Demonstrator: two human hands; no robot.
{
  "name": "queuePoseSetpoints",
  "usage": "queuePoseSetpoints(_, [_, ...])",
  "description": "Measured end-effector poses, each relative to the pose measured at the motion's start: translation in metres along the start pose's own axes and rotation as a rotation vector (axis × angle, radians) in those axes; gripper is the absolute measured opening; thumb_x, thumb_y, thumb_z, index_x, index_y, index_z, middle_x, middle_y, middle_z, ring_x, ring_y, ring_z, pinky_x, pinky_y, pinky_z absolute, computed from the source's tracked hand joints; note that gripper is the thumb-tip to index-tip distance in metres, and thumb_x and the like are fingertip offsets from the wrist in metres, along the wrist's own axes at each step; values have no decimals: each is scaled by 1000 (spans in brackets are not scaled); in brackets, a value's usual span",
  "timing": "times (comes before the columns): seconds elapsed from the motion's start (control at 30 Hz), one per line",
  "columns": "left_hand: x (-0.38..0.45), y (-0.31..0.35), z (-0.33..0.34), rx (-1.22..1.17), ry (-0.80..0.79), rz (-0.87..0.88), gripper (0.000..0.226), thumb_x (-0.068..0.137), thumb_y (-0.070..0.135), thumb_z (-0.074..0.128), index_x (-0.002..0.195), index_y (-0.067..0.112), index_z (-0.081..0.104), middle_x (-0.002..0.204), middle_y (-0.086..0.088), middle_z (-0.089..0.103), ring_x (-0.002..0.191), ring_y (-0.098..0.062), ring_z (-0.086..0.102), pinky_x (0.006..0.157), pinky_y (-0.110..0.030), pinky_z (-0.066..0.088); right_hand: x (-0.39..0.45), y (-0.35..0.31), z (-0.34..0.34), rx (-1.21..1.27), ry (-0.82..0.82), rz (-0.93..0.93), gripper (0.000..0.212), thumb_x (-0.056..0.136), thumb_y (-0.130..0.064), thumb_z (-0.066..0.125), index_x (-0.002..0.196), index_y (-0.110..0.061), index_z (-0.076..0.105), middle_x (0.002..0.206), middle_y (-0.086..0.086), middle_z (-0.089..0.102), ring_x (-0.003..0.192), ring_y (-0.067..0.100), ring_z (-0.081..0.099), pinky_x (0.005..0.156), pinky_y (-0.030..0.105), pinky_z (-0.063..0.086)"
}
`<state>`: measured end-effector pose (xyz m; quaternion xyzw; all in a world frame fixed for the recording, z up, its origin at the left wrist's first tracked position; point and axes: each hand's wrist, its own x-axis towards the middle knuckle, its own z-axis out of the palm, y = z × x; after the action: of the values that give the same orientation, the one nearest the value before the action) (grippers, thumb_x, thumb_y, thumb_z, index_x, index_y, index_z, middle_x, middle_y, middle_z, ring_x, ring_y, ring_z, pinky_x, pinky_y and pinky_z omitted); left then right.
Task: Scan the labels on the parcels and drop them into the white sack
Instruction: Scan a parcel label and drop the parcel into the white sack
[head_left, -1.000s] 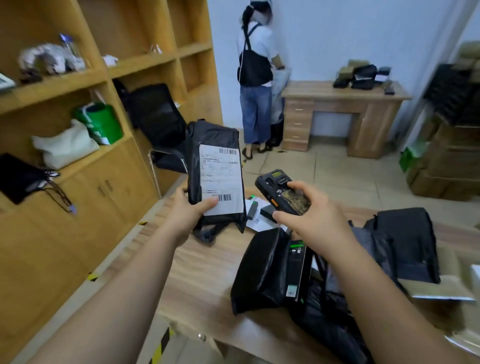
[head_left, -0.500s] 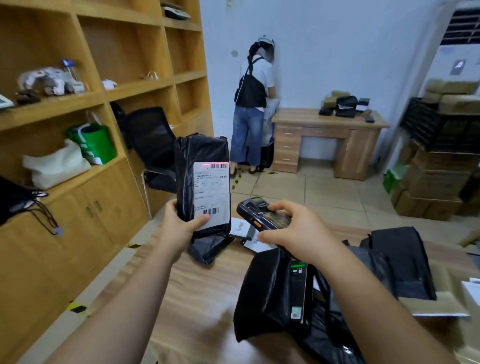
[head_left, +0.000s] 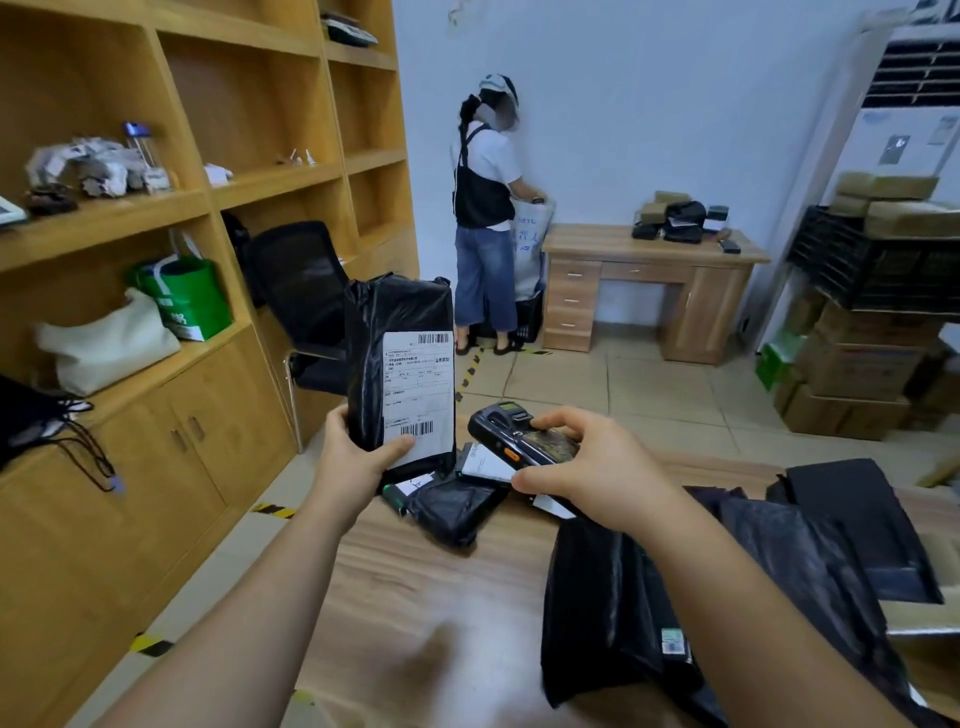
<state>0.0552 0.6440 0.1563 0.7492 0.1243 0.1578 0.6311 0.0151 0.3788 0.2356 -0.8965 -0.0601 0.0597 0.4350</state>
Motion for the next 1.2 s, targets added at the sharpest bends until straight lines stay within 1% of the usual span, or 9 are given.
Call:
queuePoseSetpoints(0.27, [28, -14, -31, -41, -77, -19, 63, 81, 16, 80, 125, 24, 36, 117, 1, 58, 96, -19, 61, 60, -27, 49, 4, -25, 37, -30, 58, 6, 55, 66, -38, 85, 114, -40, 59, 91, -12, 66, 79, 14, 68, 78, 42, 59])
queuePoseSetpoints(0.4, [42, -23, -30, -205, -186, -163, 53, 89, 16, 70, 134, 21, 42, 120, -3, 62, 82, -17, 62, 47, -22, 45, 6, -17, 51, -7, 161, 38, 58, 67, -38, 85, 118, -42, 59, 96, -20, 62, 79, 6, 65, 70, 29, 55])
queuePoseSetpoints(0.47, [48, -25, -24, -307, -225, -221, 52, 86, 22, 73, 132, 22, 49, 122, -4, 67, 93, -22, 67, 58, -28, 54, 3, -7, 54, 46, 230, 70, 58, 68, -35, 86, 119, -41, 59, 100, -20, 62, 85, 1, 63, 72, 24, 51])
queuePoseSetpoints(0.57, [54, -22, -3, -299, -365, -214, 55, 72, 41, 82, 120, 28, 59, 119, 0, 70, 106, -22, 69, 90, -42, 55, -6, 9, 49, 88, 347, 124, 56, 67, -33, 87, 114, -43, 59, 104, -16, 64, 93, 1, 61, 78, 26, 49])
queuePoseSetpoints(0.67, [57, -12, 34, -218, -534, -163, 28, 84, 20, 75, 109, 25, 62, 105, 5, 74, 91, -11, 72, 80, -30, 58, -21, 31, 33, 60, 447, 182, 58, 68, -34, 86, 119, -41, 60, 107, -16, 64, 95, 2, 60, 79, 26, 50])
queuePoseSetpoints(0.8, [45, -6, 95, -76, -754, -72, 68, 68, 23, 90, 124, 18, 50, 115, 1, 69, 102, -15, 68, 87, -36, 55, -55, 65, 5, -1, 591, 256, 60, 70, -38, 86, 124, -39, 59, 117, -12, 64, 105, 10, 61, 90, 35, 52])
queuePoseSetpoints(0.93, [-5, 11, 163, -69, -938, -17, 82, 52, 41, 92, 121, 25, 51, 116, 7, 69, 105, -14, 67, 90, -39, 54, -108, 93, -23, -61, 772, 349, 60, 73, -41, 84, 127, -38, 57, 124, -15, 59, 113, 9, 56, 96, 35, 50])
queuePoseSetpoints(1.1, [-95, 56, 239, -176, -1172, 5, 55, 66, 25, 90, 113, 25, 62, 109, 5, 74, 101, -17, 70, 90, -39, 53, -193, 116, -64, -74, 1073, 456, 58, 74, -41, 83, 126, -41, 56, 113, -19, 58, 104, 7, 56, 91, 32, 50])
queuePoseSetpoints(1.2, [-155, 82, 278, -228, -1317, -51, 55, 71, 32, 83, 121, 19, 64, 112, 2, 73, 103, -20, 70, 89, -38, 54, -252, 127, -90, -86, 1220, 523, 60, 73, -41, 84, 126, -40, 56, 117, -13, 60, 107, 9, 56, 94, 37, 51])
